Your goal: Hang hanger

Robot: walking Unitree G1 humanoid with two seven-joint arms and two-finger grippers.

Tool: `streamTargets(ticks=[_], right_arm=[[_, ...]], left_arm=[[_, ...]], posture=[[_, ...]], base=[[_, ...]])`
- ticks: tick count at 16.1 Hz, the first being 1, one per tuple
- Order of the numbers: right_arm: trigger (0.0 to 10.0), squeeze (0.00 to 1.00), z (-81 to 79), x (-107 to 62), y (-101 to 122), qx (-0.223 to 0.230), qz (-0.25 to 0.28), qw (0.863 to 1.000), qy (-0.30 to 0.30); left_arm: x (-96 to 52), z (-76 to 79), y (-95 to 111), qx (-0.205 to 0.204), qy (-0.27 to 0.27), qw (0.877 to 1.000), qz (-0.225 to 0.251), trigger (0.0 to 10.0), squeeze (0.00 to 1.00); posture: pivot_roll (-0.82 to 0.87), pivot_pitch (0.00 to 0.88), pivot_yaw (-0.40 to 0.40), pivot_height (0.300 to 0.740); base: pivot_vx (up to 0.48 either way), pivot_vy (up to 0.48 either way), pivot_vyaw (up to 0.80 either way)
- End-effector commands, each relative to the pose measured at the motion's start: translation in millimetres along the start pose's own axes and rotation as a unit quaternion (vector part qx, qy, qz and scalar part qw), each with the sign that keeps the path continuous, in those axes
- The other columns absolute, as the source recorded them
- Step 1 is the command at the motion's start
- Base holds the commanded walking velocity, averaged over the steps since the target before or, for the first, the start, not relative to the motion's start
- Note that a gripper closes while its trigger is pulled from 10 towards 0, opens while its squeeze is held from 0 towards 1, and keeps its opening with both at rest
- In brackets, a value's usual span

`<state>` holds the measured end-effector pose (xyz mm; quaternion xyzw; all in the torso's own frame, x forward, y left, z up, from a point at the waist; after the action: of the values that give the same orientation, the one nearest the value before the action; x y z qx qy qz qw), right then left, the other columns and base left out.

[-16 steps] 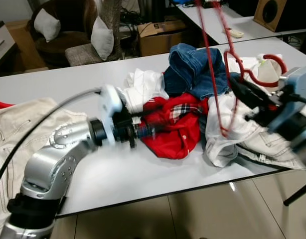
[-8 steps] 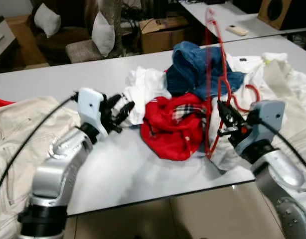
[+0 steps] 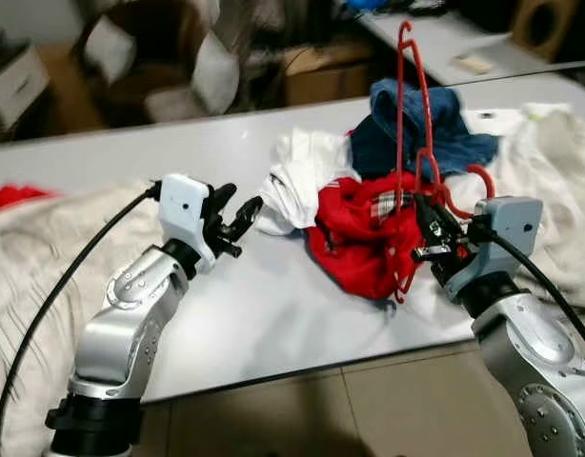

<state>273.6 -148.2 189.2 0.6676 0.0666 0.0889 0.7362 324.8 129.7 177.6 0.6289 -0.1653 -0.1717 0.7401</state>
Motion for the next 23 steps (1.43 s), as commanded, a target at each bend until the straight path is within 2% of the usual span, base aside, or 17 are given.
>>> streamTargets(ticks=[1, 14, 16, 21, 23], right_arm=[[10.0, 0.0, -6.5, 0.6, 7.0, 0.004, 0.016, 1.0, 0.012], [10.0, 0.0, -1.9, -1.1, -5.2, -0.015, -0.007, 1.0, -0.005], [10.0, 0.0, -1.4, -1.3, -5.6, -0.016, -0.008, 1.0, -0.006], [10.0, 0.0, 1.4, -4.4, -11.7, -0.021, -0.021, 0.999, -0.012], [10.0, 0.0, 0.9, -5.3, -15.1, -0.028, -0.029, 0.999, -0.006]], left_arm=[[-3.0, -8.0, 2.7, 0.011, 0.017, 1.0, 0.0, 10.0, 0.0], [-3.6, -8.2, 4.7, 0.017, 0.019, 1.0, 0.0, 10.0, 0.0], [-3.4, -7.0, 5.7, 0.023, 0.014, 1.0, 0.003, 10.0, 0.0], [-3.6, -8.4, 2.8, 0.036, 0.011, 0.999, -0.003, 10.0, 0.0], [-6.5, -19.5, -1.9, 0.086, 0.011, 0.996, -0.03, 10.0, 0.0]], posture=[[-0.14, 0.0, 0.087, 0.74], [-0.14, 0.0, 0.089, 0.74], [-0.14, 0.0, 0.09, 0.74], [-0.15, 0.0, 0.096, 0.74], [-0.15, 0.0, 0.097, 0.74]], base=[[0.0, 0.371, 0.0], [0.0, 0.375, 0.0], [0.0, 0.0, 0.0], [0.0, -0.337, 0.0], [0.0, 0.0, 0.0]])
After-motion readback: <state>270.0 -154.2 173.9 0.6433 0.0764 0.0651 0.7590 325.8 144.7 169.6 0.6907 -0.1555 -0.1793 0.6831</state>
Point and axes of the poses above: a point about 5 cm out from each wrist's last joint towards the gripper, its own x axis pointing out of the wrist towards the gripper, its own y axis along the axis of the wrist's last joint, z = x × y, the point moved 4 cm from there along x, pointing out of the wrist towards the gripper, and after that the axes turned 11 degrees about -x, right-handed, at the moved point
